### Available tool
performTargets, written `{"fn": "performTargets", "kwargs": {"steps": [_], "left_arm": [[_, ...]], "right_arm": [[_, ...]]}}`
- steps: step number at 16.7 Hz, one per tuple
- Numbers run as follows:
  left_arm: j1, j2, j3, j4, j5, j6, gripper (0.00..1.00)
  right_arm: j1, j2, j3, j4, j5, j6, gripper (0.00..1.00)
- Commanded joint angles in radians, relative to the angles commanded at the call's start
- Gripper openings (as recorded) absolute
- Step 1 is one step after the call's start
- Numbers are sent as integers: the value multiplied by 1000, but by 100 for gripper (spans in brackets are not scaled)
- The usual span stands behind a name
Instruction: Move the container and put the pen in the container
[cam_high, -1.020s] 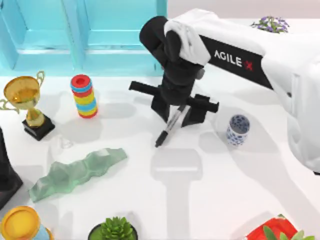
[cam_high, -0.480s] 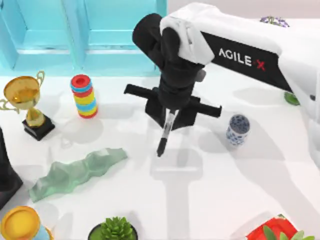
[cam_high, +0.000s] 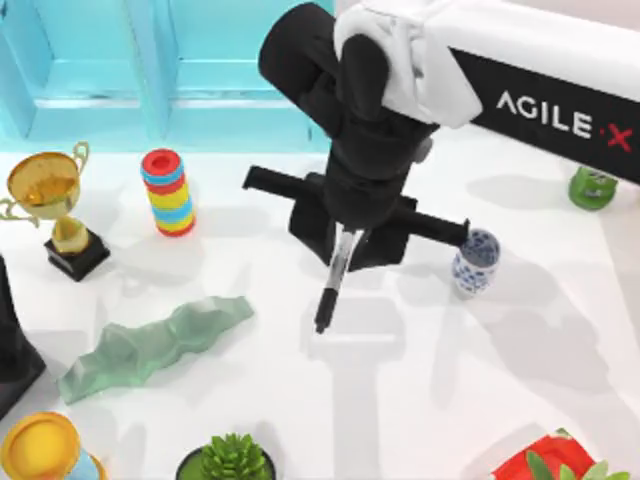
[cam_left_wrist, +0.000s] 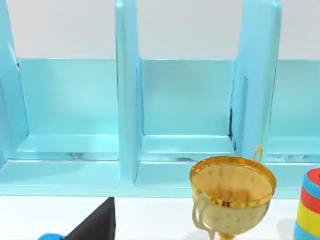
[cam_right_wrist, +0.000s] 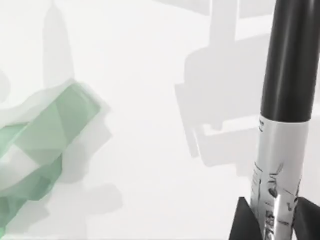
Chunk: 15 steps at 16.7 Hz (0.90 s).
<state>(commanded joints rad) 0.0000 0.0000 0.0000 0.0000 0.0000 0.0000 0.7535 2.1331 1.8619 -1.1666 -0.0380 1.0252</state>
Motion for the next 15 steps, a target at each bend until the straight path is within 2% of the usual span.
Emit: {"fn": "performTargets", "kwargs": {"steps": [4, 7, 11, 15], "left_arm": [[0, 0, 0, 0, 0, 0, 100], [0, 0, 0, 0, 0, 0, 100], [0, 0, 0, 0, 0, 0, 100], [0, 0, 0, 0, 0, 0, 100]], "right_arm": [[-4, 0, -4, 12, 6, -7, 0], [7, -27, -71, 104, 72, -66, 0], [33, -88, -251, 373, 240, -210, 0], [68, -165, -502, 773, 457, -402, 0]]}}
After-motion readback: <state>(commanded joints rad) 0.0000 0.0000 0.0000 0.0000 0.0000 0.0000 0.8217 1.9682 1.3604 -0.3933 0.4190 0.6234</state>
